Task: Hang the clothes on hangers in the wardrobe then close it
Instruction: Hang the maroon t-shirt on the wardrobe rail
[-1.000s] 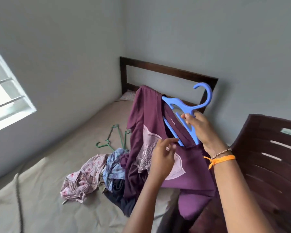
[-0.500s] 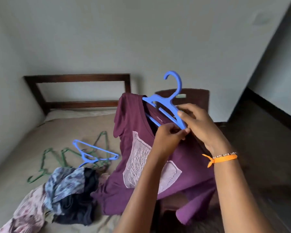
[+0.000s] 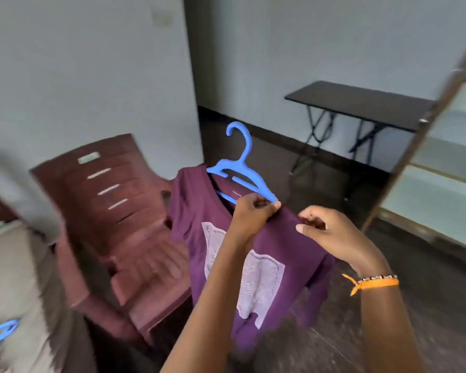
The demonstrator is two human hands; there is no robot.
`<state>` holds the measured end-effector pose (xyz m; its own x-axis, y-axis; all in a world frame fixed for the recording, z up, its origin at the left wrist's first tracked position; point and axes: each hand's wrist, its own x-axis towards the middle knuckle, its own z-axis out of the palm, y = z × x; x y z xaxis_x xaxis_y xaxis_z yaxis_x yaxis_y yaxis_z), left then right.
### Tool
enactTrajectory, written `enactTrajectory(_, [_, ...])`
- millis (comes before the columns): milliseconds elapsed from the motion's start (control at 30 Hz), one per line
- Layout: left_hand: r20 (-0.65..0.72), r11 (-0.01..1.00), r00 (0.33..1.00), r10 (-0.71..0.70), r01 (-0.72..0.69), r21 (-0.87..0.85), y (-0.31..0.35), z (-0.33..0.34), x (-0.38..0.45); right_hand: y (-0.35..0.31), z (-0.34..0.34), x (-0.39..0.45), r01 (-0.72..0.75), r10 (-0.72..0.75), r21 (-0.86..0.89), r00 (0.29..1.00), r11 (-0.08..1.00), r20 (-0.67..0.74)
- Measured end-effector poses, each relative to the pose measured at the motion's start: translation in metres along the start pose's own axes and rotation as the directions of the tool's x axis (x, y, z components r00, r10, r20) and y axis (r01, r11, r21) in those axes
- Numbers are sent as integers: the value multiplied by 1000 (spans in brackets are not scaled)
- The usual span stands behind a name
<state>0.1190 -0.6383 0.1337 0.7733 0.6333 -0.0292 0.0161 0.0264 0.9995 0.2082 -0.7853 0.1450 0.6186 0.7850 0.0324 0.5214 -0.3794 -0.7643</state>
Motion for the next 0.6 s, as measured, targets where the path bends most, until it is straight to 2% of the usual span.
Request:
enactTrajectory(67, [111,1000,994,3,-5,18,-2,47,11,36,-29,-21,-54,56,33,998,998,-35])
enactTrajectory(200, [331,990,943,32,-75,118,-10,154,36,95,-76,-54,-140,235,365,945,920,-229])
enactTrajectory(267, [420,979,906,55,-132,155,-16,208,48,121,-103,-65,-163,333,461,888,872,-317])
enactTrajectory(400, [570,960,817,80,-217,177,-23,308,78,168,-168,-74,-183,503,615,767,767,-399])
enactTrajectory(500, [648,951,755,95,-262,165,-17,378,109,200,-225,-66,-179,567,631,662,755,-491])
enactTrajectory(600, [672,944,734,99,-283,170,-7,445,141,230,-287,-56,-179,626,646,530,742,-572])
